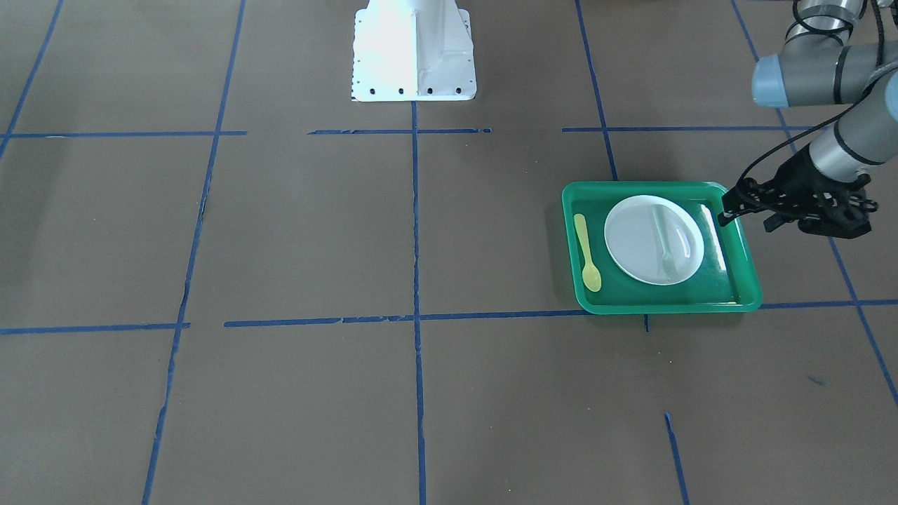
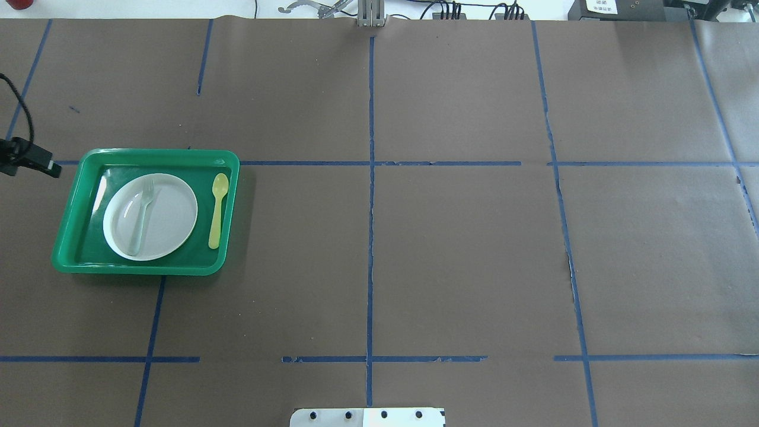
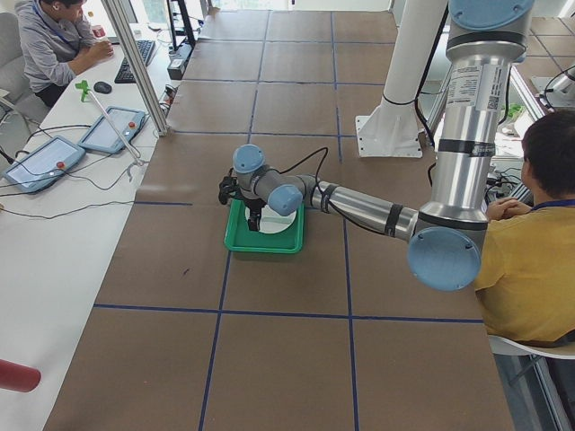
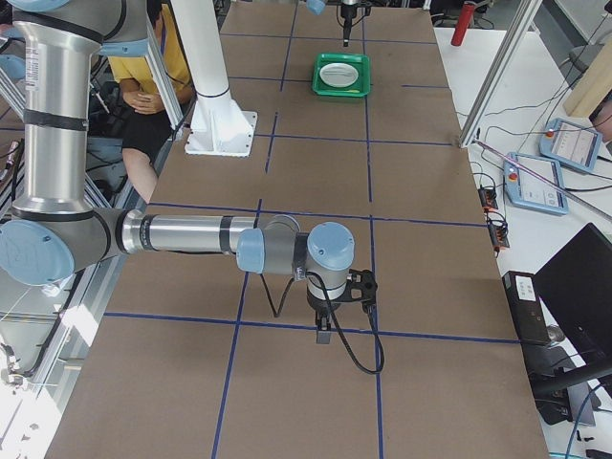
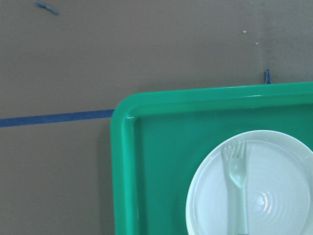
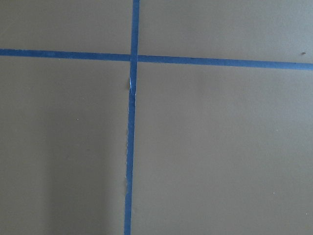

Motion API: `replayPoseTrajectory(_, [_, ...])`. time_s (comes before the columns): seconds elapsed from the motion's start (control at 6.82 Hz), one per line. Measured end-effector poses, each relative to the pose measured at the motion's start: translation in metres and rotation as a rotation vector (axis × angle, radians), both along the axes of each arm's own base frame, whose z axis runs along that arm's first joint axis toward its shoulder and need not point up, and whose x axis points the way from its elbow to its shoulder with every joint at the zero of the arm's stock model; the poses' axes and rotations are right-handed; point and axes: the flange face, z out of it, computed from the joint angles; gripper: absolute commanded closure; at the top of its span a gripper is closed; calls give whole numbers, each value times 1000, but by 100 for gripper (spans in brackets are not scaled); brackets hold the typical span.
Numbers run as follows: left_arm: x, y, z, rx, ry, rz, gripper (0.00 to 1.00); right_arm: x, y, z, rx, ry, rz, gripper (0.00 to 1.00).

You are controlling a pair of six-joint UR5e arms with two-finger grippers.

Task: Place fork
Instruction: 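Move the left gripper over the pale green fork on the white plate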

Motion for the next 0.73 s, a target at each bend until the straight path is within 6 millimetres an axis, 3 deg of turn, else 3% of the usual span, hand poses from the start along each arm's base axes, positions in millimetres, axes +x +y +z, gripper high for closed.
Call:
replayPoseTrajectory(0.29, [32,-3,-6,-8,-19,2,13,0,0,0,-1,0,0,0])
replayPoseTrajectory(0.73, [45,-3,-3,-13,-28,12,15,0,0,0,0,0,0,0])
